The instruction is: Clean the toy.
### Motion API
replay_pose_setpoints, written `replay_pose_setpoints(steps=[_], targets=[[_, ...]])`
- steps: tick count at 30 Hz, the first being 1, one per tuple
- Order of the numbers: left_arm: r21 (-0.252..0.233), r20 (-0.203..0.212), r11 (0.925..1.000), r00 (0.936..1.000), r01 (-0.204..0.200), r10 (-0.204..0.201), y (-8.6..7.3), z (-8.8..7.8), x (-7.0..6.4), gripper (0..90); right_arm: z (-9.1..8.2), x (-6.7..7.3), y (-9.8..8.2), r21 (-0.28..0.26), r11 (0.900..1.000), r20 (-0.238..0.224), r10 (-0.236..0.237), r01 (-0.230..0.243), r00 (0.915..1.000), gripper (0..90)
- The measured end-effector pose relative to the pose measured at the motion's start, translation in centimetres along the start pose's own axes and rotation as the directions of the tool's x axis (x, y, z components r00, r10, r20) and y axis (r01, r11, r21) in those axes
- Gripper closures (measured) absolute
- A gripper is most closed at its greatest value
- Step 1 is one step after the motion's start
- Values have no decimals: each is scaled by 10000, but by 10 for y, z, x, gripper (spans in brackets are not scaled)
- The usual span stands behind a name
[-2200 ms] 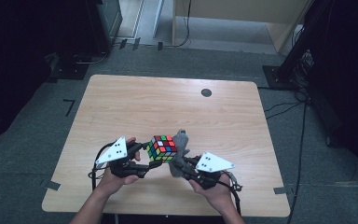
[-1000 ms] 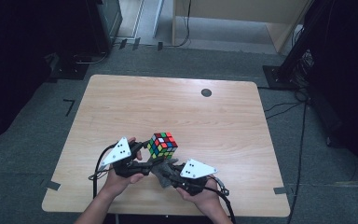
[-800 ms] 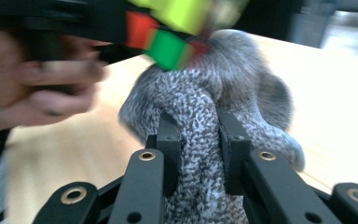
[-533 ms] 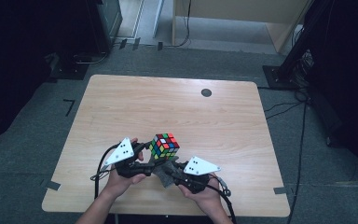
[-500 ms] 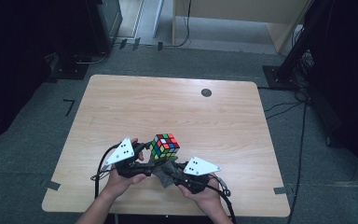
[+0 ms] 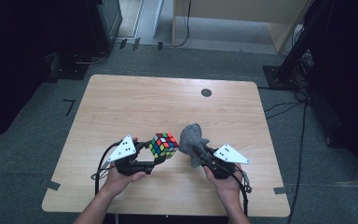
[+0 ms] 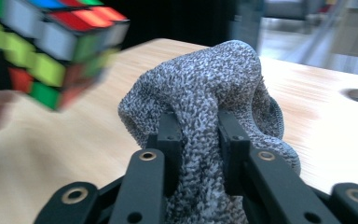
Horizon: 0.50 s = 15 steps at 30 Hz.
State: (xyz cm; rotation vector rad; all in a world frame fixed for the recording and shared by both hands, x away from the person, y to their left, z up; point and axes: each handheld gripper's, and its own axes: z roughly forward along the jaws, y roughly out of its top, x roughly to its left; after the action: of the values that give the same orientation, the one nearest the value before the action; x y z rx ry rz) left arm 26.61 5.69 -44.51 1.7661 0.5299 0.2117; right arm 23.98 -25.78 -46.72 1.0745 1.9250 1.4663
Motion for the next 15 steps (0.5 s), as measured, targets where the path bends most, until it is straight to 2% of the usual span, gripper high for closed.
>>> replay_pose_setpoints(steps=[3, 4, 5, 6, 9, 10, 11, 12, 13, 15], targets=[[275, -200, 9990, 9992, 364, -359, -1, 2, 4, 344, 4, -6, -4, 29, 9987, -54, -518, 518, 9986, 470], [326, -206, 9983, 9987, 475, -468, -1, 2, 6, 344, 4, -5, -5, -31, 9972, -57, -751, 751, 9972, 432], [326, -206, 9983, 9987, 475, -468, -1, 2, 6, 344, 5, -3, -5, -187, 9949, -56, -993, 991, 9950, 396], [346, -210, 9979, 9983, 556, -549, -1, 1, 8, 344, 5, -3, -5, -187, 9949, -56, -993, 991, 9950, 396], [480, -201, 9952, 9963, 849, -840, 0, 1, 11, 344, 7, 7, -4, -859, 9852, -526, -1529, 1481, 9868, 350], [579, -180, 9934, 9951, 986, -977, 0, 1, 12, 344, 8, 12, -5, -1067, 9799, -727, -1770, 1688, 9815, 336], [636, -141, 9926, 9947, 1030, -1023, 0, 1, 12, 344, 9, 18, -6, -1347, 9679, -894, -2250, 2120, 9702, 320], [734, -100, 9908, 9935, 1135, -1131, 1, 2, 12, 344, 10, 22, -6, -1515, 9580, -894, -2584, 2433, 9619, 305], [814, -78, 9891, 9925, 1223, -1221, 1, 2, 12, 344, 12, 30, -7, -1742, 9408, -826, -3081, 2906, 9478, 294], [1011, 4, 9855, 9906, 1361, -1369, 3, 4, 11, 344, 14, 39, -8, -1896, 9234, -929, -3552, 3337, 9301, 276]])
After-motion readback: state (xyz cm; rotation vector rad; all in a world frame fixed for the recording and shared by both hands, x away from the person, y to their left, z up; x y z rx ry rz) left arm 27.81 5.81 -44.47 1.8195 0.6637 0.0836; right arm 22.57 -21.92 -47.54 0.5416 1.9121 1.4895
